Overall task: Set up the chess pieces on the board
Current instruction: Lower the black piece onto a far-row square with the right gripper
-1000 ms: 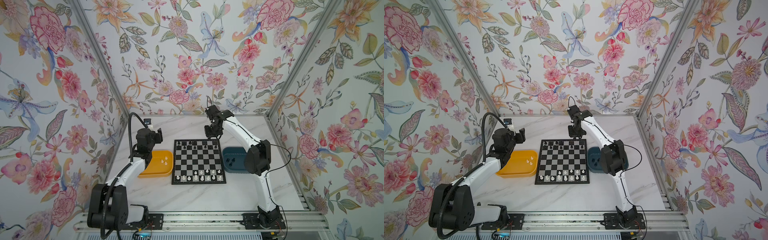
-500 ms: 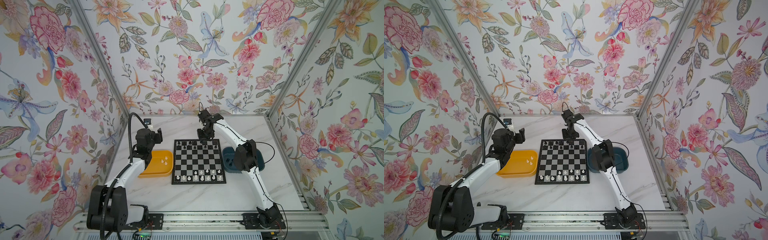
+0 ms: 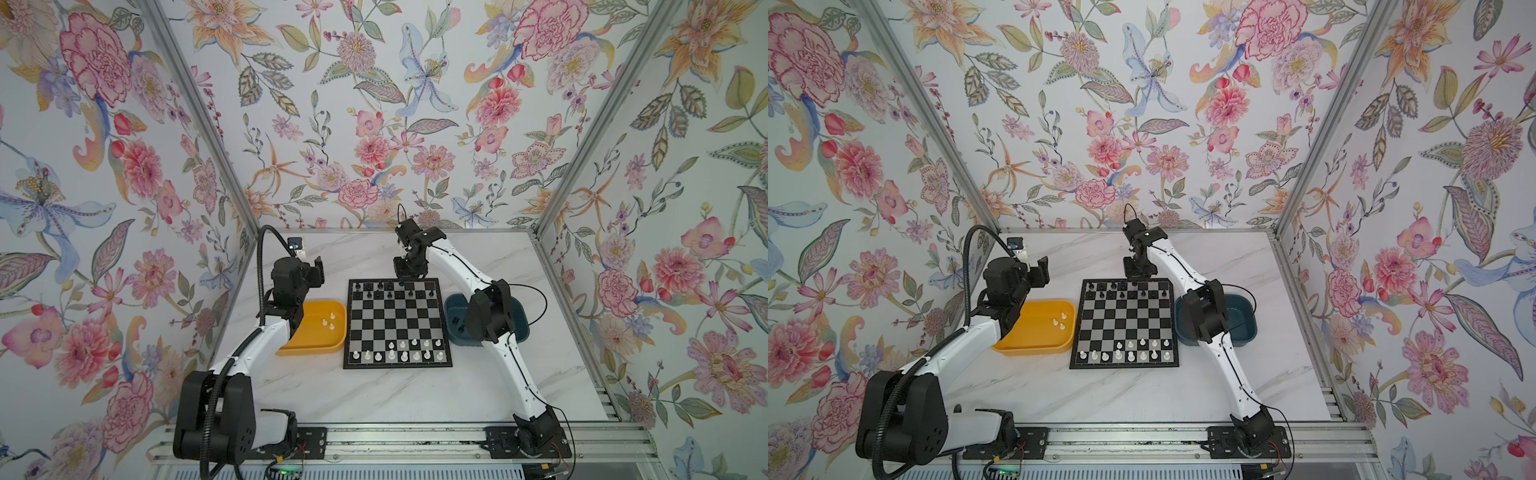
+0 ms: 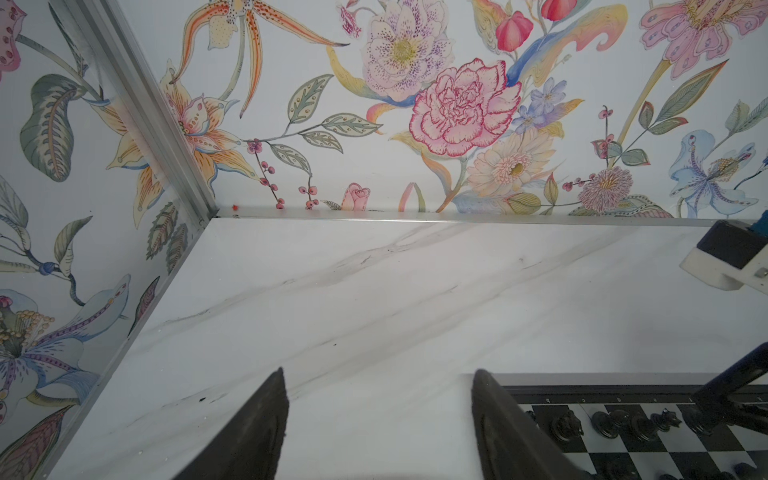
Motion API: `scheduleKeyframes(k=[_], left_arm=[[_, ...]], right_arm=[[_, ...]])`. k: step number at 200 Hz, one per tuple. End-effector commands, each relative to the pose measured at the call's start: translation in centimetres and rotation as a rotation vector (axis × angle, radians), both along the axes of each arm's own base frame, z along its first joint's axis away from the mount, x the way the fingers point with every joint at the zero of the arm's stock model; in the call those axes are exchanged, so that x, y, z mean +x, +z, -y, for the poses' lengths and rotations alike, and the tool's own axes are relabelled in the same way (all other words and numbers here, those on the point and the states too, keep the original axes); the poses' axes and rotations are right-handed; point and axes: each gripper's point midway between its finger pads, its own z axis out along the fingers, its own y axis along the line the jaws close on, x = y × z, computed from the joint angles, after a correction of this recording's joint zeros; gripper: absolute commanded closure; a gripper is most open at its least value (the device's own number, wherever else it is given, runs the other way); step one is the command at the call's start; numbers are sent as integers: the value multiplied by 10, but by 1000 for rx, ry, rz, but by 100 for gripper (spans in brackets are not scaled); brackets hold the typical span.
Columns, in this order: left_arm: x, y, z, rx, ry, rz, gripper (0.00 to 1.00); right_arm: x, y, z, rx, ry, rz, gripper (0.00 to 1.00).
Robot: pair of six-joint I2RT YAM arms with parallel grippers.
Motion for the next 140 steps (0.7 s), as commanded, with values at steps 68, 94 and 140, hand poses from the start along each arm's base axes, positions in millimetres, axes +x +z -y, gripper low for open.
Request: scheduleKeyframes(k=[68,94,140], left_arm=[[-6,2,-1,31,6,4,29],[-5,1,-2,33,7,2,29],[-5,0,-1,32,4,-1,28]], right_arm=[[-1,-23,-8,8,-7,-41,84],[-2,-25,-8,9,-6,-46,83],[-3,-24,-9,11,-3,-49,75]])
